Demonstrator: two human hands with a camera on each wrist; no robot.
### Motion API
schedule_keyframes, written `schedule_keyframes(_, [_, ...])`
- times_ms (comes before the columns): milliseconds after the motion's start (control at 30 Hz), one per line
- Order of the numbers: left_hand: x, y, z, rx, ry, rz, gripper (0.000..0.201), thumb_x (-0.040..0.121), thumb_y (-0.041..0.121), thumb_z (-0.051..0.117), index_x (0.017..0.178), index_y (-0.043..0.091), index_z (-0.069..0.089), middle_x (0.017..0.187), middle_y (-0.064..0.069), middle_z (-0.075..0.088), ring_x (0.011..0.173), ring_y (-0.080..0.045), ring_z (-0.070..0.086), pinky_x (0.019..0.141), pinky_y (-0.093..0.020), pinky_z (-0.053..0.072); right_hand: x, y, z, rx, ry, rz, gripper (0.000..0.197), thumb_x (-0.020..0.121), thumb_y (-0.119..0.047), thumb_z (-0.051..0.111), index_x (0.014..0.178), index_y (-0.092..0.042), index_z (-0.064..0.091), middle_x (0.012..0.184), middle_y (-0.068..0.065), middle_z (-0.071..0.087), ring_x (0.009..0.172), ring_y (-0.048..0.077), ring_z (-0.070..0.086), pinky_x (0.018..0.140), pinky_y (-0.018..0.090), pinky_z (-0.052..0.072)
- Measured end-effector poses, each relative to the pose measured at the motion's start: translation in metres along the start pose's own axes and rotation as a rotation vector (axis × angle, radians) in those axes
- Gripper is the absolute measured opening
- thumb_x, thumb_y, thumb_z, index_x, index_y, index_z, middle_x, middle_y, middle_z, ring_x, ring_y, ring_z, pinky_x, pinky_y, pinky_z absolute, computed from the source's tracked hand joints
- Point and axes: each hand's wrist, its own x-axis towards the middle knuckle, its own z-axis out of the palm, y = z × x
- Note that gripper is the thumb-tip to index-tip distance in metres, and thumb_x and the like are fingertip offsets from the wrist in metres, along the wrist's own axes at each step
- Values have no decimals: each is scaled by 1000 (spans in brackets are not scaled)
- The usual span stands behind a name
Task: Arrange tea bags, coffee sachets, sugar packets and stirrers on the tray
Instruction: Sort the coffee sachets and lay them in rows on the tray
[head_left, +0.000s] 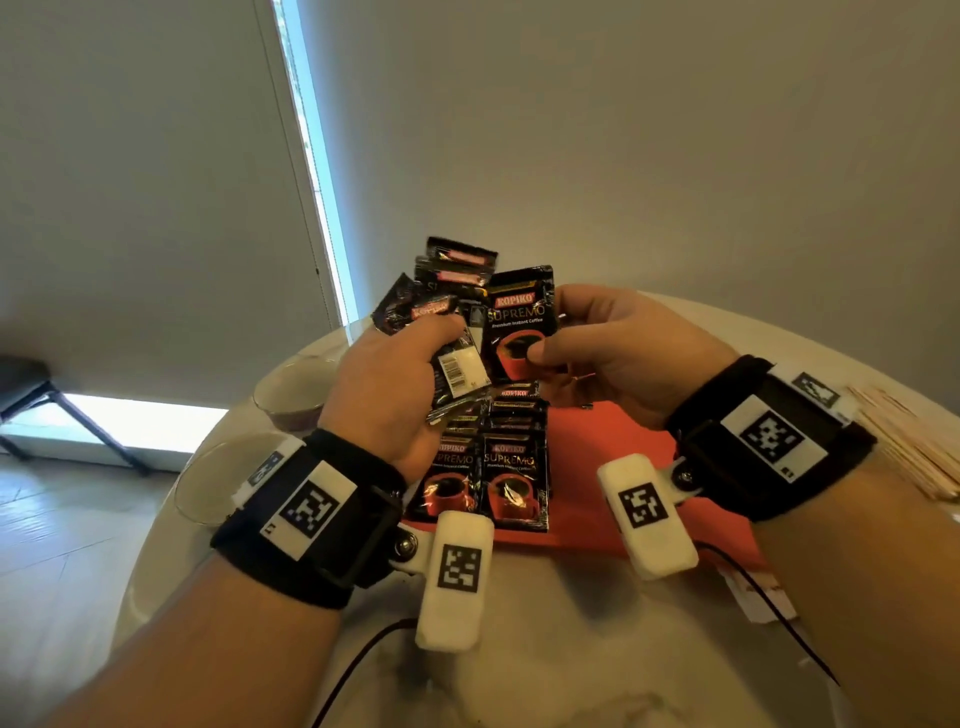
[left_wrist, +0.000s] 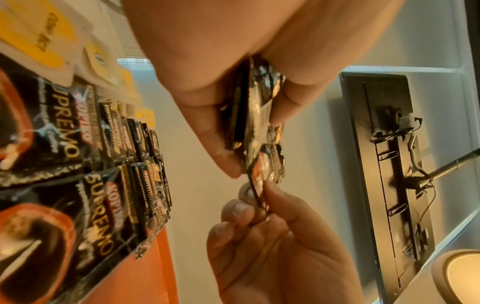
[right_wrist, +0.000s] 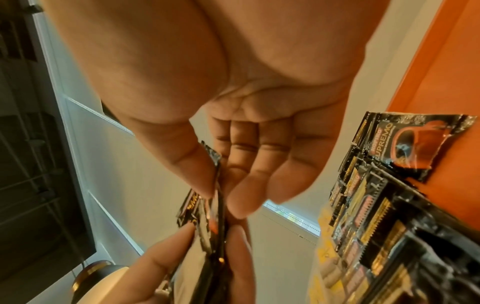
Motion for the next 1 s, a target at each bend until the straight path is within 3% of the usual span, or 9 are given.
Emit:
schedule_keyframes(100, [4, -1, -3, 11, 10, 77, 27, 103, 10, 60, 129, 2, 63, 93, -10, 79, 85, -22, 79, 70, -36, 63, 0, 2, 1, 43, 43, 5, 31, 92, 7, 60, 119, -8, 66, 93, 14, 76, 66, 16, 71, 53, 29, 57])
schedule_keyframes(200, [2, -4, -2, 39, -15, 63, 30, 101, 9, 62, 130, 2, 64, 91, -11, 77, 76, -22, 77, 64, -35, 61, 2, 3, 1, 68, 60, 8, 30, 90, 3, 64, 117, -9, 66, 94, 16, 76, 65, 23, 67, 66, 38, 60])
schedule_keyframes(300, [-7, -5, 5, 65, -89, 16, 30, 98, 12, 67, 127, 5, 66, 93, -13, 77, 72, -26, 76, 60, -37, 61, 4, 6, 3, 49, 76, 27, 27, 89, 0, 68, 115, -4, 65, 76, 9, 74, 54, 17, 63, 71, 41, 59])
schedule_keyframes(433, [-8, -10, 5, 139, -169, 104, 41, 87, 1, 73, 128, -1, 66, 113, -25, 75, 103, -43, 75, 90, -63, 60, 4, 7, 7, -4, 31, 24, 18, 88, -4, 71, 105, -3, 66, 73, 9, 71, 52, 15, 61, 70, 39, 56])
schedule_keyframes(500, [-6, -10, 4, 131, -180, 78, 44, 86, -4, 71, 129, -2, 65, 116, -28, 73, 106, -46, 73, 93, -67, 57, 3, 5, 6, 7, 55, 5, 18, 88, -7, 73, 105, -6, 66, 78, 8, 72, 58, 16, 65, 62, 34, 56])
schedule_keyframes(667, [-6, -6, 3, 92, -230, 8, 49, 83, -5, 70, 132, -2, 63, 117, -26, 74, 104, -42, 75, 81, -54, 63, 3, 1, 5, 147, 129, -14, 8, 90, -17, 73, 94, -11, 69, 75, 5, 70, 52, 12, 61, 52, 28, 53])
schedule_keyframes(733, [-7, -4, 1, 70, -248, -5, 52, 79, -1, 71, 130, -2, 64, 113, -24, 75, 99, -38, 77, 77, -48, 64, 4, 2, 5, 215, 150, 40, 17, 93, -27, 70, 99, -11, 70, 81, 7, 68, 58, 15, 60, 52, 28, 52])
schedule_keyframes(867, [-6, -4, 0, 38, -273, 1, 52, 82, 0, 71, 133, -3, 63, 122, -29, 72, 111, -45, 72, 91, -58, 60, 5, 1, 8, 360, 171, 127, 38, 97, -40, 63, 118, -9, 70, 99, 11, 71, 81, 25, 65, 50, 28, 53])
schedule_keyframes(1000, [-3, -8, 0, 3, -187, 25, 50, 82, 3, 73, 130, -4, 65, 116, -26, 74, 102, -41, 76, 81, -50, 63, 4, 4, 8, 330, 165, 72, 38, 90, -43, 70, 108, -10, 71, 79, 5, 68, 62, 16, 66, 54, 30, 56])
